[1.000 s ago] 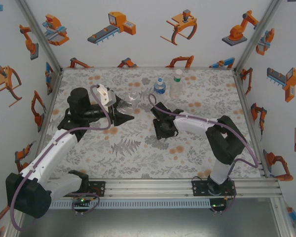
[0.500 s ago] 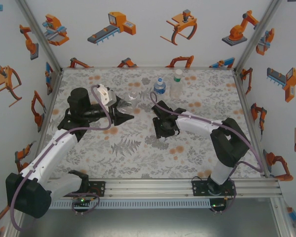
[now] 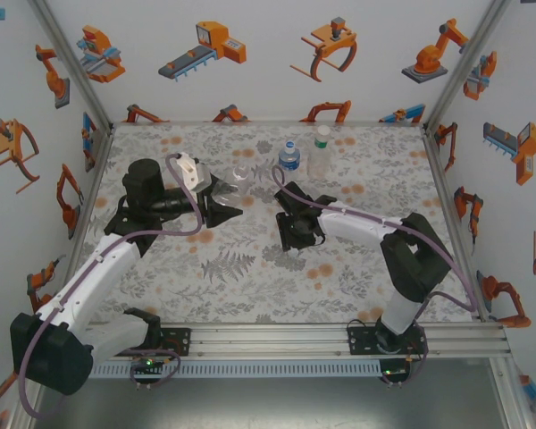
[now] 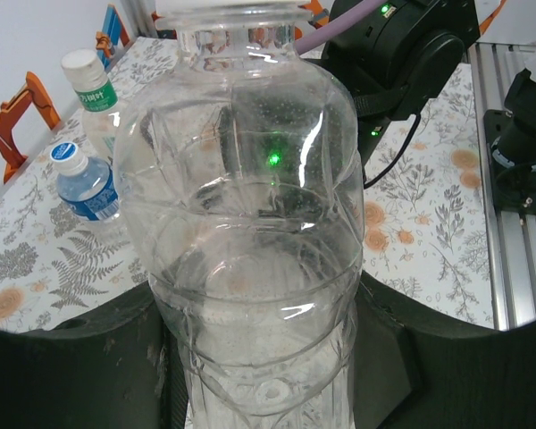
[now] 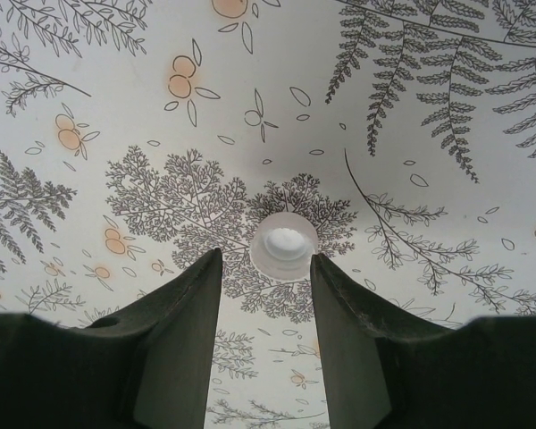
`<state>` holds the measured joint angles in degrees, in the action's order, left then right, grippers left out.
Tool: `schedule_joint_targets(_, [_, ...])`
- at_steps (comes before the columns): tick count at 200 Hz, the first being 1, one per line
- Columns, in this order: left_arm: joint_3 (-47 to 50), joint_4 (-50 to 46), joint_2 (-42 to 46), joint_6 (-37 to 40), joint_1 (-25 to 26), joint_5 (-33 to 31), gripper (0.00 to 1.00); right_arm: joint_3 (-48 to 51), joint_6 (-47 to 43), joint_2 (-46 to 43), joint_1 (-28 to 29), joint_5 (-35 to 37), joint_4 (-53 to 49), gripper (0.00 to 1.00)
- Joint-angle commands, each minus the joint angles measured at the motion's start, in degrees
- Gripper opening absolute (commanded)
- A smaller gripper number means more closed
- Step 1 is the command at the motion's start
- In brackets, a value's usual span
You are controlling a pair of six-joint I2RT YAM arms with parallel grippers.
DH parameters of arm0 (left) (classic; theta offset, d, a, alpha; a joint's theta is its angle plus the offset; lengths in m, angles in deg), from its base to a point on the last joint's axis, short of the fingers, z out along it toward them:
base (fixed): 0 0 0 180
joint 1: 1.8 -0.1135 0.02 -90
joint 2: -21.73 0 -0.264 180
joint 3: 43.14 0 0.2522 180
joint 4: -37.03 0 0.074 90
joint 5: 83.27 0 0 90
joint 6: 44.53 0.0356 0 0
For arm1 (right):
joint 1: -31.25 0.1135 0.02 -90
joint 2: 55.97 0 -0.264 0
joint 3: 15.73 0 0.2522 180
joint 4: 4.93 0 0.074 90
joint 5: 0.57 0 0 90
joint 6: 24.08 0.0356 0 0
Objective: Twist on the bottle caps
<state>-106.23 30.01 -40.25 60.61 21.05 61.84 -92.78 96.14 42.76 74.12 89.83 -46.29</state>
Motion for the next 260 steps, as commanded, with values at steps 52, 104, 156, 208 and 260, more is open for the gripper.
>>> schedule_joint_targets(52, [-0.2,-0.4,1.2,1.3,0.2,0.0,0.0,0.2,0.9,1.5,-0.2,-0.4,-0.3,0.44])
schedule_joint_targets(104, [-0.2,-0.4,1.0,1.2,0.2,-0.1,0.0,1.0,1.0,2.6,-0.2,-0.5,0.4,0.44])
schedule_joint_targets(156, [-0.2,-0.6,1.1,1.2,0.0,-0.4,0.0,1.5,2.1,3.9,-0.7,-2.6,2.3,0.33])
schedule_joint_targets(208, [-0.1,-0.6,1.1,1.3,0.1,-0.6,0.0,5.3,7.2,0.8,-3.6,-12.8,12.7,0.21])
schedule_joint_targets(260, [-0.3,-0.8,1.0,1.4,0.0,-0.6,0.0,17.6,17.1,-2.2,-11.4,-25.1,29.8,0.27])
